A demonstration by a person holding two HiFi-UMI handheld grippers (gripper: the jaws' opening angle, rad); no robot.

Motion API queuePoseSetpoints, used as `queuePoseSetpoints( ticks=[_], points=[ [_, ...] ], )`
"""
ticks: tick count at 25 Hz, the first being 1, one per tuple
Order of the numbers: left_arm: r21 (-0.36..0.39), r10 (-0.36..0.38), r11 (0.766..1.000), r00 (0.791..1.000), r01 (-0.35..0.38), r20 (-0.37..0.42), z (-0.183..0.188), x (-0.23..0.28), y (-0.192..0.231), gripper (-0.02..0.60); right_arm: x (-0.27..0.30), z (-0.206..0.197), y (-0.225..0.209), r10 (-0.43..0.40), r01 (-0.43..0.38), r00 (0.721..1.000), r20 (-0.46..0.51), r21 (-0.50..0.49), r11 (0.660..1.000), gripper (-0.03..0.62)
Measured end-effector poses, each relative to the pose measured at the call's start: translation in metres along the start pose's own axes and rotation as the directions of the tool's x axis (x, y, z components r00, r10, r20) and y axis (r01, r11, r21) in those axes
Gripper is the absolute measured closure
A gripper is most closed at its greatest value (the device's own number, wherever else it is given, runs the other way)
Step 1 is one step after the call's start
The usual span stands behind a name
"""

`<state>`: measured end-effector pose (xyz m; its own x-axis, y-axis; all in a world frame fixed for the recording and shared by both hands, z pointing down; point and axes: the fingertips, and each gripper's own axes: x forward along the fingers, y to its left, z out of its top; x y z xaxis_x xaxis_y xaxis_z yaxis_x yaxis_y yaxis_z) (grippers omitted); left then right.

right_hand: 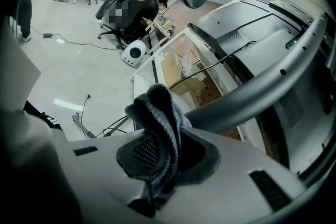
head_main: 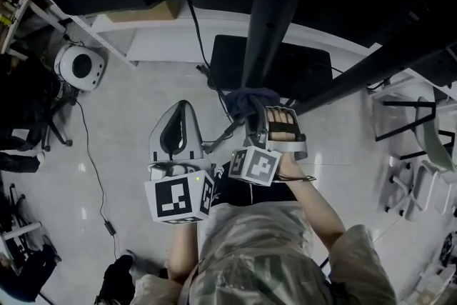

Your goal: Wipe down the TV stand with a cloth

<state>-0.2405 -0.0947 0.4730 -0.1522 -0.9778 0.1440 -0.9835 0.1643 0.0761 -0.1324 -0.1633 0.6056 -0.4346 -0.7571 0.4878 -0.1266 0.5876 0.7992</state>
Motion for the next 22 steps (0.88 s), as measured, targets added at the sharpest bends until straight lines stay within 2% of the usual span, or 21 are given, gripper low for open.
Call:
queuePoseSetpoints(
  ticks=[8, 15, 22],
  points=[
    [-0.026, 0.006, 1.000, 0.999, -0.008, -0.054, -0.042, -0.001, -0.005, 0.566, 0.025, -0.024, 0.044, 0.055, -0.056, 0.998, -0.026, -0.032, 0.998, 0.537],
    [-0.043, 0.022, 0.999, 0.998, -0.024, -0.054, -0.046, -0.003, -0.002, 0.567, 0.046, -0.039, 0.080, 0.091, -0.093, 0.995, -0.047, -0.061, 0.994, 0.537],
    [-0.057, -0.014, 0.998, 0.998, 0.011, -0.063, -0.055, 0.001, -0.015, 0.567, 0.069, -0.055, 0.119, 0.121, -0.124, 0.991, -0.058, -0.058, 0.991, 0.537]
  ],
)
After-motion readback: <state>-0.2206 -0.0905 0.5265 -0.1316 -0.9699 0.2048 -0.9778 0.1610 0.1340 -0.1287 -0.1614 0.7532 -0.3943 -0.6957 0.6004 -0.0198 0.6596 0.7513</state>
